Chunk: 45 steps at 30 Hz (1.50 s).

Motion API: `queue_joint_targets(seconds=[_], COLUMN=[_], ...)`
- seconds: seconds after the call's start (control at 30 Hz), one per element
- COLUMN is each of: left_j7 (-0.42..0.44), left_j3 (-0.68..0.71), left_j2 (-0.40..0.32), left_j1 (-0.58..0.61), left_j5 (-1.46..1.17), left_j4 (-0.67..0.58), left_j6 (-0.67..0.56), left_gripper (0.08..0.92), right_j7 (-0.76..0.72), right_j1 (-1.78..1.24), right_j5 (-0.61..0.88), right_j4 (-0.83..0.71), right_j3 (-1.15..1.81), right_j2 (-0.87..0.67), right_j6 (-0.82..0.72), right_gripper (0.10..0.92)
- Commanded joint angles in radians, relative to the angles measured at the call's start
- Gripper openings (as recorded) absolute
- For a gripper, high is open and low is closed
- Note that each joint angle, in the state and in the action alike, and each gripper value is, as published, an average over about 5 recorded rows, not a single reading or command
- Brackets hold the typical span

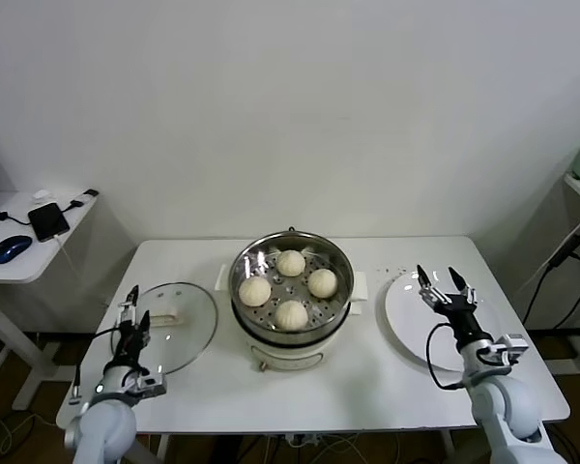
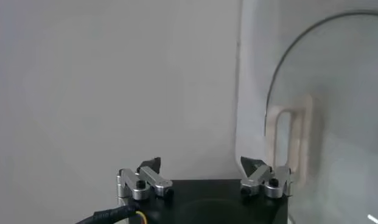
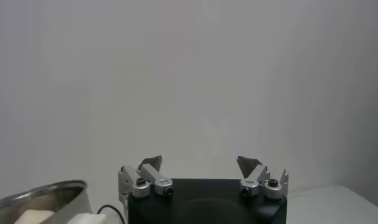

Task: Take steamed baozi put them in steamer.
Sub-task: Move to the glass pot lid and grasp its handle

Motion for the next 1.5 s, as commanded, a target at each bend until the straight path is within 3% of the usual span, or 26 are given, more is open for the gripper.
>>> queue_joint_targets(seconds=[0.03,0.3,0.97,1.5], left_j7=[-0.041,-0.048,-0.080,-0.154], left_j3=[0.033,0.042,0.044,0.069], left_j2=[0.044,0.058,0.043,0.030], left_j1=[-0.031,-0.005,-0.136,-0.225], left_j5=[0.074,0.047,0.056,0.015], left_j4=[0.095,0.101,0.281,0.373], left_j6=[-0.025,-0.034,-0.033,-0.012], left_gripper=[0.823,0.823,0.823,0.823], right_j7=[0.016,0.014,0.012,0.010], right_j1=[-0.034,-0.038,-0.034,-0.048], right_j5=[0.009,0.008,0.004,0.004], right_j4=[-0.005,-0.026,-0.048,-0.058], right_j3=[0.017,0.026,0.024,0.030], right_j2=[0.013,0.008,0.009,0.011], right_j6=[0.015,0.034,0.051,0.068], right_gripper=[0.823,0.823,0.823,0.823])
